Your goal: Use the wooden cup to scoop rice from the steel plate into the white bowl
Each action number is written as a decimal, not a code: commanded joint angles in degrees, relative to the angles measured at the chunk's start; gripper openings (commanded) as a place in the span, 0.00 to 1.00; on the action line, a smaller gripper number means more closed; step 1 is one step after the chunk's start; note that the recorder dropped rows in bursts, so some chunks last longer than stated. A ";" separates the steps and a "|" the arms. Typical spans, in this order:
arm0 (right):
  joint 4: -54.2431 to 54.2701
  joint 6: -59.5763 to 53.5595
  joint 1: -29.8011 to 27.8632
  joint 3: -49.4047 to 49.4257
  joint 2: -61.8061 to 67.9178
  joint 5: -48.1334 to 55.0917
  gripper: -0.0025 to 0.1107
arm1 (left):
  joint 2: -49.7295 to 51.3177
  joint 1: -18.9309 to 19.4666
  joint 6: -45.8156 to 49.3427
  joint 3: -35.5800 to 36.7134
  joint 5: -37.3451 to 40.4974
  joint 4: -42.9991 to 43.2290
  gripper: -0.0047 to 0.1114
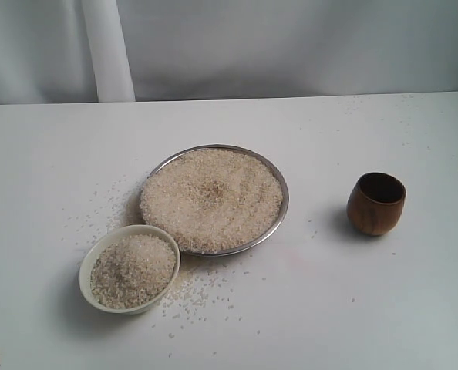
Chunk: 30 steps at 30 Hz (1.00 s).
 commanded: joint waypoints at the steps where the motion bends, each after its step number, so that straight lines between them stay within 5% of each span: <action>1: -0.95 -0.95 -0.05 0.63 -8.13 3.81 0.02 | 0.44 -0.08 -0.13 0.04 -0.36 -0.21 0.04; 18: -0.95 -2.49 -0.16 19.49 -32.86 3.96 0.02 | 0.44 -0.08 -0.13 0.04 -0.36 -0.21 0.04; 30: -0.95 -2.72 -0.16 19.49 -40.15 14.06 0.02 | 0.44 -0.08 -0.13 0.04 -0.36 -0.21 0.04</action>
